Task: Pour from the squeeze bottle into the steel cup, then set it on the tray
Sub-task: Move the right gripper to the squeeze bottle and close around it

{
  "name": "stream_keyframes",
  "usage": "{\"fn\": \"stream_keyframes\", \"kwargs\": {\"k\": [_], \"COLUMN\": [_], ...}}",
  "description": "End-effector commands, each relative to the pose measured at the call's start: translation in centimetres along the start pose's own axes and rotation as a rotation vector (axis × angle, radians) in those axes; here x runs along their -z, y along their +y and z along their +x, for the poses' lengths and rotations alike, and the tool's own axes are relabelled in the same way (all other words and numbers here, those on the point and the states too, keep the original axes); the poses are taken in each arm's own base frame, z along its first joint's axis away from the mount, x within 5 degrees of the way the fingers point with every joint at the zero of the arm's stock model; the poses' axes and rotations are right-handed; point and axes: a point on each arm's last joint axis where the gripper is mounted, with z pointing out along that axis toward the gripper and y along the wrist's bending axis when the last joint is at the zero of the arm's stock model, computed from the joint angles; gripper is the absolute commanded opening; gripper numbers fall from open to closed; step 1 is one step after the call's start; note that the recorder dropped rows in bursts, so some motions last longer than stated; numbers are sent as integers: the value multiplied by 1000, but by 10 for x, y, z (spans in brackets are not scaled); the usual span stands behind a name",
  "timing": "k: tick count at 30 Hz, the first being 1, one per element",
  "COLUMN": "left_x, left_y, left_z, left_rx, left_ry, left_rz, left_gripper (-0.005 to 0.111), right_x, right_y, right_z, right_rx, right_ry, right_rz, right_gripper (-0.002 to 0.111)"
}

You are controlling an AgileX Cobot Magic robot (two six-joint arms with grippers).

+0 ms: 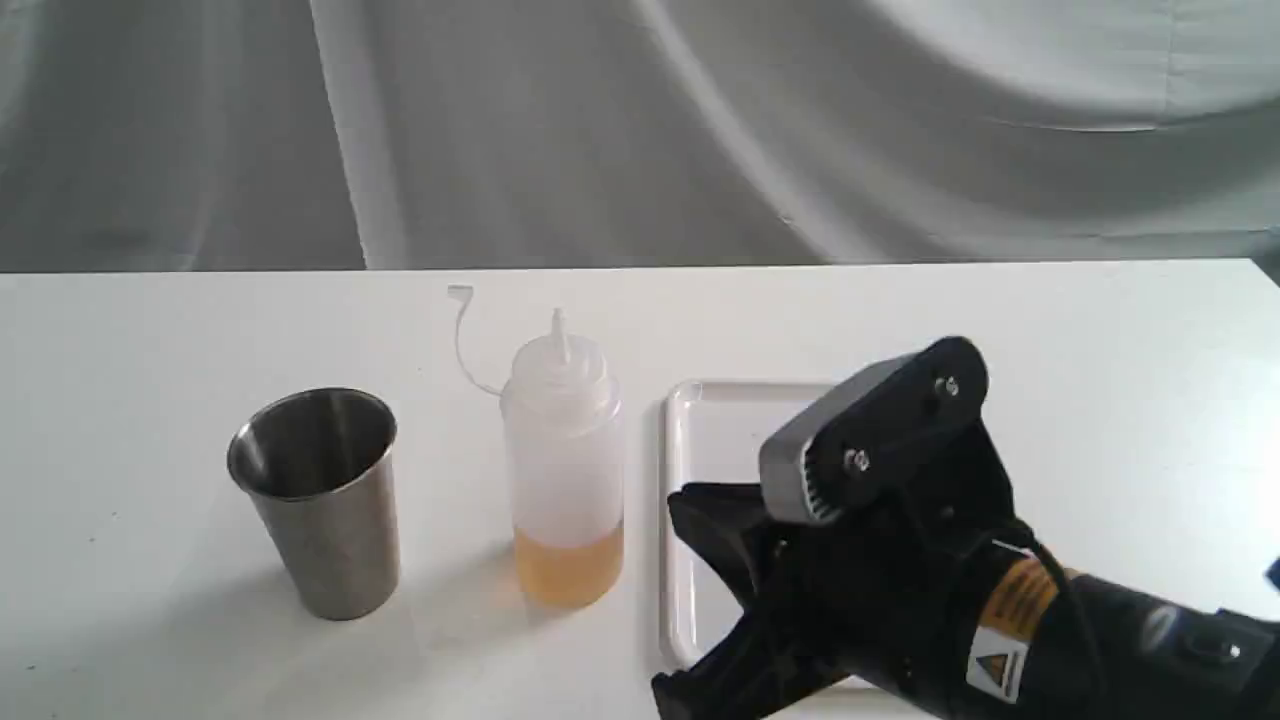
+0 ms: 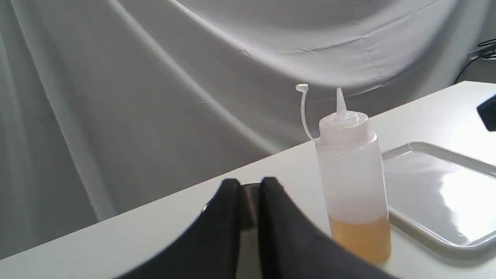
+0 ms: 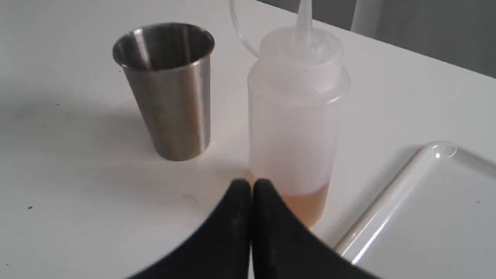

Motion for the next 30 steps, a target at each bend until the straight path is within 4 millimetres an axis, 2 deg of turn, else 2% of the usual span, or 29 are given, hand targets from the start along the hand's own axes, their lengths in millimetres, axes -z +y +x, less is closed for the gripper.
{"fn": "stream_keyframes", "kwargs": {"k": [1, 11, 17, 22, 30], "left_x": [0, 0, 0, 0, 0], "left_y": [0, 0, 0, 0, 0], "left_z": [1, 1, 1, 1, 1], "left_rx": [3, 3, 3, 3, 3], "left_ry": [5, 5, 5, 5, 5], "left_rz": [0, 0, 0, 0, 0], "left_gripper": [8, 8, 8, 8, 8], "right_x": [-9, -45, -55, -61, -93], "right_y": [0, -1, -3, -3, -2], "right_z": [12, 47, 63, 63, 53], "right_rx": [-2, 32, 51, 62, 89], "right_ry": [-14, -55, -61, -76, -77], "right_rz": [9, 28, 53, 55, 65], "right_gripper": [0, 0, 0, 0, 0]}}
